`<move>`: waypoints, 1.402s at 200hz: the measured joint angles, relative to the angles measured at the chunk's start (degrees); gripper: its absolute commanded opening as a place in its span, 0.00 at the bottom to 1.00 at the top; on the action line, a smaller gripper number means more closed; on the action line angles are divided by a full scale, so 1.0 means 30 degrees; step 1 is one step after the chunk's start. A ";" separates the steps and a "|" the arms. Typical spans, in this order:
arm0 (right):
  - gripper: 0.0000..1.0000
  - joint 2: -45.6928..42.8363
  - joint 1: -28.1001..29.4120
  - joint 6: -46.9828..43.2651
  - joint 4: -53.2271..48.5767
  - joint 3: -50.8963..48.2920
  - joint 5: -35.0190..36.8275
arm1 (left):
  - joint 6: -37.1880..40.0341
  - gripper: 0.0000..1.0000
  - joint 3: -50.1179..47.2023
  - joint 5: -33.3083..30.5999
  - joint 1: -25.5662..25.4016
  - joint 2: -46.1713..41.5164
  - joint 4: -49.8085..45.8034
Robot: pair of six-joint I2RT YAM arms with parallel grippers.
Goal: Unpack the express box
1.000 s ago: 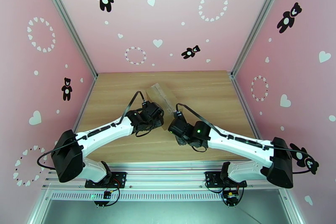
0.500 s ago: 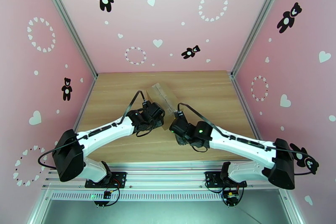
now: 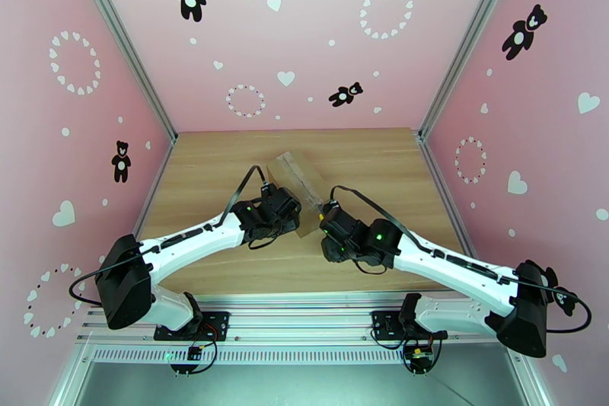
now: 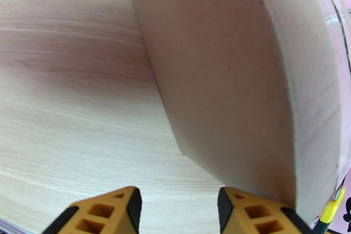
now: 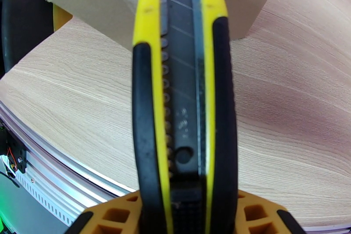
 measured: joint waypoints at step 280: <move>0.00 0.2361 0.1268 0.0488 -0.1406 0.2084 0.1974 | 0.0000 0.53 0.0758 -0.0736 0.0000 0.0627 -0.1217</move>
